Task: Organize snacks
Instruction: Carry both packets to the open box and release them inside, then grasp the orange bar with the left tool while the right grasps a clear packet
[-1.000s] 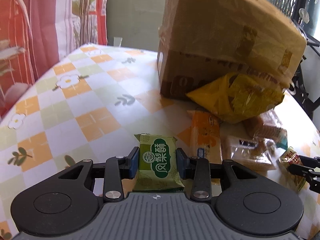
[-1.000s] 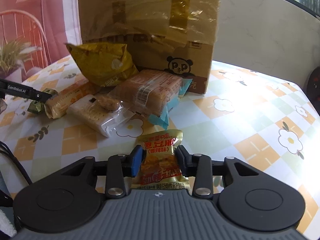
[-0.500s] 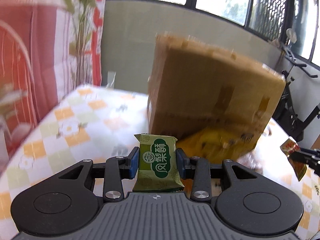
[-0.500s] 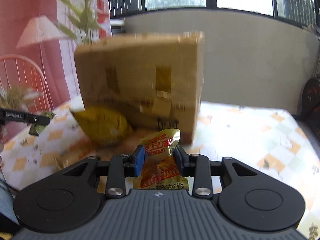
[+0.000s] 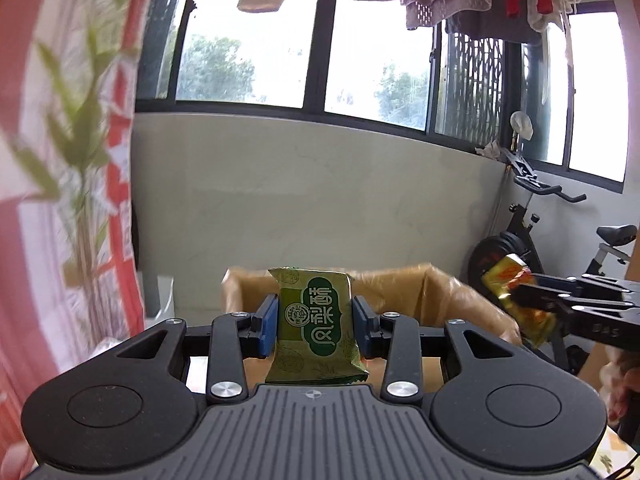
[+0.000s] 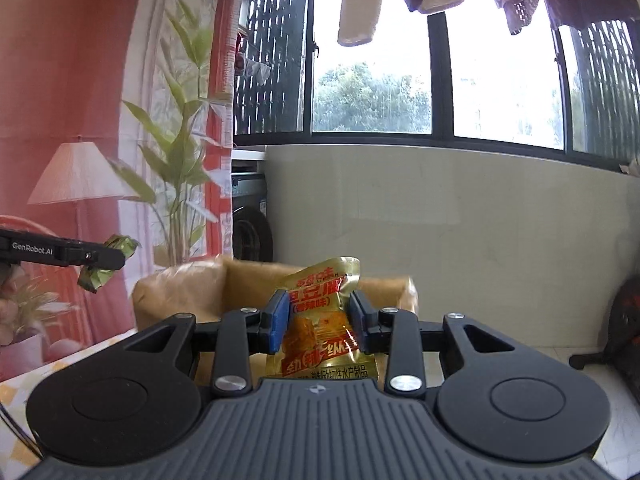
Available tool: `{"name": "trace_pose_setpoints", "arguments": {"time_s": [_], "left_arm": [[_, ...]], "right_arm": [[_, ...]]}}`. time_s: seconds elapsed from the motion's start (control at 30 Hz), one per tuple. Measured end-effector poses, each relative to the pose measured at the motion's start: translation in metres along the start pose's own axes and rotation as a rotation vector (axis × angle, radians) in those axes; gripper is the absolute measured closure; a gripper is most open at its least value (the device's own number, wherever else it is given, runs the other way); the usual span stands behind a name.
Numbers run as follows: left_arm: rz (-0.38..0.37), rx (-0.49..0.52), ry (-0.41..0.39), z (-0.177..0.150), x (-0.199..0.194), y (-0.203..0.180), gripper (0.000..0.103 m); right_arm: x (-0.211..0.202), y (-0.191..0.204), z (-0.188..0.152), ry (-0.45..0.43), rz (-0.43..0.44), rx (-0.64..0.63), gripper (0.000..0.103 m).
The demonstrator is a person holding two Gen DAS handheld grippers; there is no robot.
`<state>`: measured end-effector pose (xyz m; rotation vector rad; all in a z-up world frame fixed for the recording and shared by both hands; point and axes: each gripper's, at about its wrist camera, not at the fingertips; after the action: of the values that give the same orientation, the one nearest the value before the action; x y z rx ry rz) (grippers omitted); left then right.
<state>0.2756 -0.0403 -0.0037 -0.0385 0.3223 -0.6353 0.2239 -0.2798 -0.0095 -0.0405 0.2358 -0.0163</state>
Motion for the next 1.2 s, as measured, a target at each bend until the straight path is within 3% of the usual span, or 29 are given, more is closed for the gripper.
{"name": "trace_pose_setpoints", "arguments": {"time_s": [0.2, 0.27, 0.33, 0.4, 0.77, 1.0, 1.2], "left_arm": [[-0.015, -0.049, 0.031, 0.016, 0.063, -0.005, 0.06], [0.0, -0.038, 0.068, 0.016, 0.077, -0.001, 0.048], [0.027, -0.023, 0.076, 0.011, 0.08, -0.002, 0.042], [0.019, -0.025, 0.081, 0.004, 0.073, 0.002, 0.042], [-0.025, -0.071, 0.109, -0.038, -0.006, 0.015, 0.042], [-0.045, -0.205, 0.162, -0.089, -0.027, 0.023, 0.042], [-0.021, -0.264, 0.235, -0.129, -0.03, 0.025, 0.043]], "right_arm": [[0.062, 0.02, 0.004, 0.092, -0.008, 0.06, 0.065], [0.071, 0.022, 0.0, 0.136, 0.002, 0.055, 0.057], [0.071, 0.02, -0.003, 0.151, 0.003, 0.066, 0.057], [0.064, 0.015, -0.008, 0.145, 0.014, 0.081, 0.053], [-0.015, -0.008, -0.043, 0.096, 0.097, 0.08, 0.053], [-0.034, -0.005, -0.088, 0.229, 0.17, 0.055, 0.053], [-0.032, 0.034, -0.134, 0.355, 0.265, -0.085, 0.056]]}}
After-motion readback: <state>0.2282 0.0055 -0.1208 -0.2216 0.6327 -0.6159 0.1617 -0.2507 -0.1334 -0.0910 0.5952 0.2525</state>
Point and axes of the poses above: each gripper's, at about its wrist camera, not at the fingertips, and x roughly the way its jaws point, y to its left, z to its top, and after that the axes turned 14 degrees about -z, right-handed
